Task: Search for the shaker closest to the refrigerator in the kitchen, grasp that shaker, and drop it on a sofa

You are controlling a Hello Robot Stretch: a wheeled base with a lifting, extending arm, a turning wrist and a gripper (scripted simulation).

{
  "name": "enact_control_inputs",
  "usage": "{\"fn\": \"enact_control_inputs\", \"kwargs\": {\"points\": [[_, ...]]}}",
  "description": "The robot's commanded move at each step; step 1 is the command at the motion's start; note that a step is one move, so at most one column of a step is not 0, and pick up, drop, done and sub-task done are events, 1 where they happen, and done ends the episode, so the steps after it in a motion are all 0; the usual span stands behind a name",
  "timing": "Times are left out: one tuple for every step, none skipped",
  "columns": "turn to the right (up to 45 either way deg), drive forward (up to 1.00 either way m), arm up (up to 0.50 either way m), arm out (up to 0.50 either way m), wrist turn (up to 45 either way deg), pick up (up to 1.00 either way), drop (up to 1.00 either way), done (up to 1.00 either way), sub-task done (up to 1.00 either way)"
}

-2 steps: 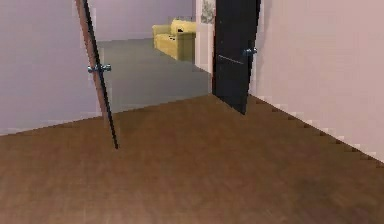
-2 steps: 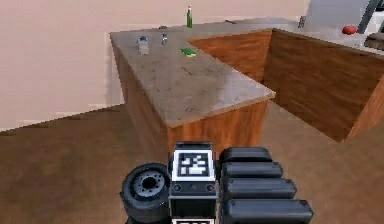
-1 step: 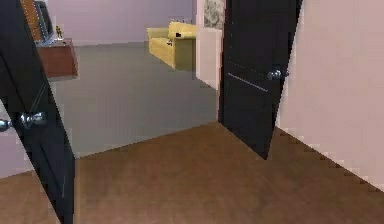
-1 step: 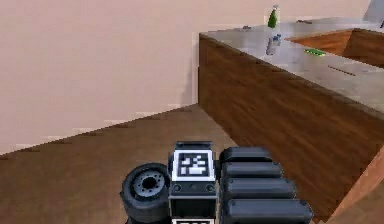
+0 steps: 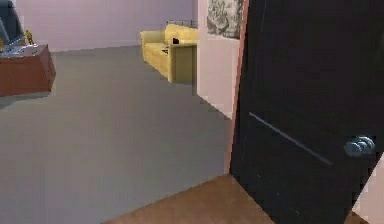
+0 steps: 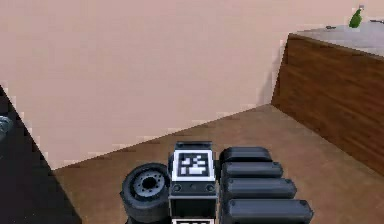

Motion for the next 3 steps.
{"fn": "enact_control_inputs", "kwargs": {"points": [[15.0,0.0,0.0,0.0,0.0,0.0,0.0,0.0,0.0],[3.0,0.0,0.0,0.0,0.0,0.0,0.0,0.0,0.0],[0.0,0.1,0.0,0.0,0.0,0.0,0.0,0.0,0.0]]}}
